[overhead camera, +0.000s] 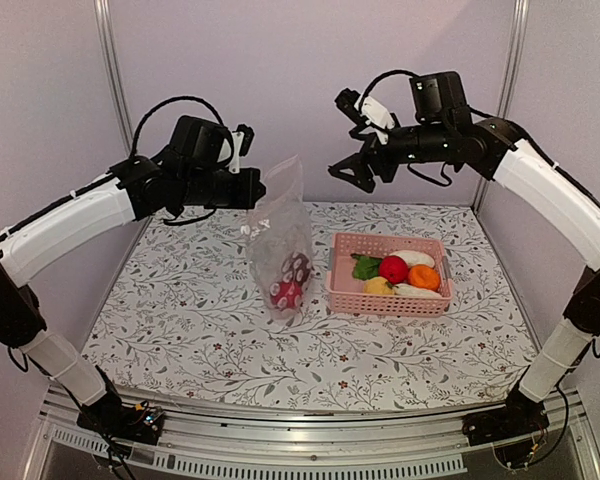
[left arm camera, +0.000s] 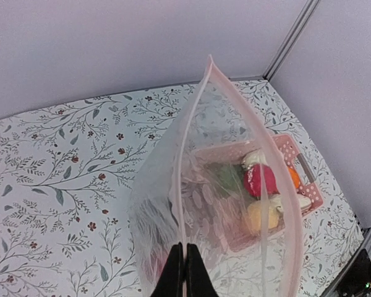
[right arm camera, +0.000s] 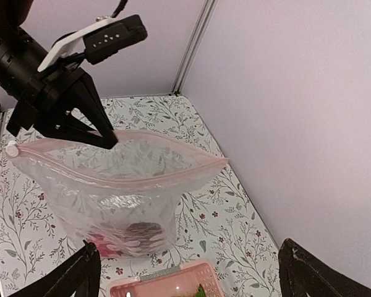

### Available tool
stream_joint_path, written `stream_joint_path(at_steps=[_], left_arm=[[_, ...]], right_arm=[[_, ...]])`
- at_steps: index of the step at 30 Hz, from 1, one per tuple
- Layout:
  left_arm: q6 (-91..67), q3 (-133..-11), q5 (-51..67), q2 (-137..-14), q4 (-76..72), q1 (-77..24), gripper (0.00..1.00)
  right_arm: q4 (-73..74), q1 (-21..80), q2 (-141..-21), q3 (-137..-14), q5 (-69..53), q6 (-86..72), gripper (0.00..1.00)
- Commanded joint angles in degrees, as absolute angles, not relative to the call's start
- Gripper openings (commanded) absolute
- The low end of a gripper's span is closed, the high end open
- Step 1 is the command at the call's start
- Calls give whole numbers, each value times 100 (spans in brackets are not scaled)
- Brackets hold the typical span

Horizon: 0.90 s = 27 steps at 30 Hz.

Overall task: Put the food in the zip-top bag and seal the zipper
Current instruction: Place the fake fruit in the zipper food storage bag, then pick up the fake fruit from the bin.

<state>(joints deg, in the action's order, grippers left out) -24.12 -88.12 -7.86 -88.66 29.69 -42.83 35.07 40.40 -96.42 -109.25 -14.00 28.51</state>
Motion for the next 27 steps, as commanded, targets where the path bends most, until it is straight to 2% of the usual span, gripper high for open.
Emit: stream_joint_path(at_steps=[1, 9, 14, 19, 27], left_arm=[[-2182, -8760, -862, -8666, 3097, -4210, 0], [-1692, -9017, -848, -8780, 3257, -4123, 0], [-1501, -8965, -796, -8781, 3147, -4113, 0], [-1414, -8936, -560, -8801, 2933, -4116, 0], [-1189, -8927, -277, -8789, 2759, -4112, 0]], right_arm=[[3613, 3388, -9249, -10350, -1465, 2831, 99], [3629, 2499, -9036, -9008, -1600, 2661, 94], [3642, 2107, -9112, -8321, -1611, 2576, 85], [3692, 1926, -9372, -7948, -1538, 2609, 77], [3788, 1803, -9914, -7782, -1452, 2726, 75]])
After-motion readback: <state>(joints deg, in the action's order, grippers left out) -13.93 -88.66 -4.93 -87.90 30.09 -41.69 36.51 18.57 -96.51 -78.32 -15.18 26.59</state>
